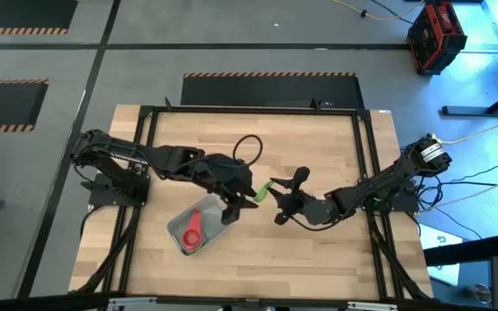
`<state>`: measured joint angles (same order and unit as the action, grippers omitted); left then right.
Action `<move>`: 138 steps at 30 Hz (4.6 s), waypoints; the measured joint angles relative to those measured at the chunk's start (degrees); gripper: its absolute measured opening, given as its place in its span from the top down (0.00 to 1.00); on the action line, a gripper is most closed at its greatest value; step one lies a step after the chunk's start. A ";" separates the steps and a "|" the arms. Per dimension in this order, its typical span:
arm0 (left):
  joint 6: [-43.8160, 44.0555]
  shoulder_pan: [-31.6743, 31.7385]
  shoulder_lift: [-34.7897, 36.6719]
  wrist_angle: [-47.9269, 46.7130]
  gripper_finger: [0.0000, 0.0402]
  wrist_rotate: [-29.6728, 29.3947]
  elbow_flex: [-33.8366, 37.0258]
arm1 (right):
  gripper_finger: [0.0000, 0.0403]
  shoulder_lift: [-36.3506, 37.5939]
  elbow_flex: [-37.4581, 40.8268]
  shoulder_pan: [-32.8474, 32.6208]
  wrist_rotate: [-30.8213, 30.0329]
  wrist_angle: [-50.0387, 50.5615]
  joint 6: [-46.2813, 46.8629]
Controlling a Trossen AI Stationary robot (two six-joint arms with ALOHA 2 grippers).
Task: Nest measuring cups in basket
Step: Stack the green measuring cup on the red measuring cup in the gray bin
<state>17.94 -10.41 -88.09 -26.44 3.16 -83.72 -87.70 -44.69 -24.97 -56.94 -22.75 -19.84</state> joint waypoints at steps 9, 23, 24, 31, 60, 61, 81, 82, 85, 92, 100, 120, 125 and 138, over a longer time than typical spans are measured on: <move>0.04 -0.04 -0.02 -0.01 0.73 -2.60 -0.01 | 0.66 0.00 0.00 0.02 -0.01 -0.21 0.02; -0.65 -0.02 -1.73 0.02 0.95 -3.00 -0.07 | 0.66 0.00 0.09 0.02 0.02 0.25 0.14; -0.64 -0.02 -1.65 0.18 0.95 -2.96 -0.07 | 0.66 0.01 0.07 0.02 -0.03 0.04 0.13; -0.51 -0.04 -1.64 0.07 0.94 -3.73 -0.07 | 0.66 0.02 0.07 0.09 1.30 0.00 0.28; -0.54 0.02 -1.66 0.07 0.94 -4.11 -0.04 | 0.45 0.02 -0.02 1.18 1.72 0.05 1.53; -0.57 0.01 -1.66 0.02 0.94 -4.11 -0.05 | 0.43 0.02 -0.02 1.18 1.54 0.00 1.47; -0.64 0.02 4.63 -6.59 0.94 -3.72 0.02 | 0.42 11.39 -0.04 -8.98 -3.60 24.54 6.40; -1.06 0.02 5.36 -7.31 0.94 -3.43 -0.09 | 0.42 13.17 -0.03 -9.18 -2.10 28.41 9.60; -2.02 -0.49 7.65 -14.46 0.94 -2.21 0.00 | 0.42 17.80 -0.06 -9.16 5.76 38.37 19.21; -1.45 -5.49 10.19 -29.24 0.94 -0.68 0.00 | 0.42 21.22 0.00 -8.13 17.70 45.79 29.04; 5.07 -15.41 9.05 -39.16 0.94 -7.33 -0.02 | 0.42 20.33 0.07 -7.25 19.62 45.97 32.57; 7.50 -28.44 -7.49 -45.59 0.94 -11.94 -0.02 | 0.41 20.26 0.07 -5.99 21.98 43.65 33.29; 8.47 -29.86 -11.27 -49.58 0.94 -12.07 -0.02 | 0.41 20.26 0.07 -5.99 22.13 43.61 33.29; 10.15 -31.69 -14.75 -49.46 0.94 -12.05 -0.02 | 0.41 20.26 0.07 -5.99 22.15 43.57 33.31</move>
<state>28.09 -42.11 -102.85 -75.90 -8.88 -83.74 -67.44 -44.62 -30.96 -34.79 20.82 13.47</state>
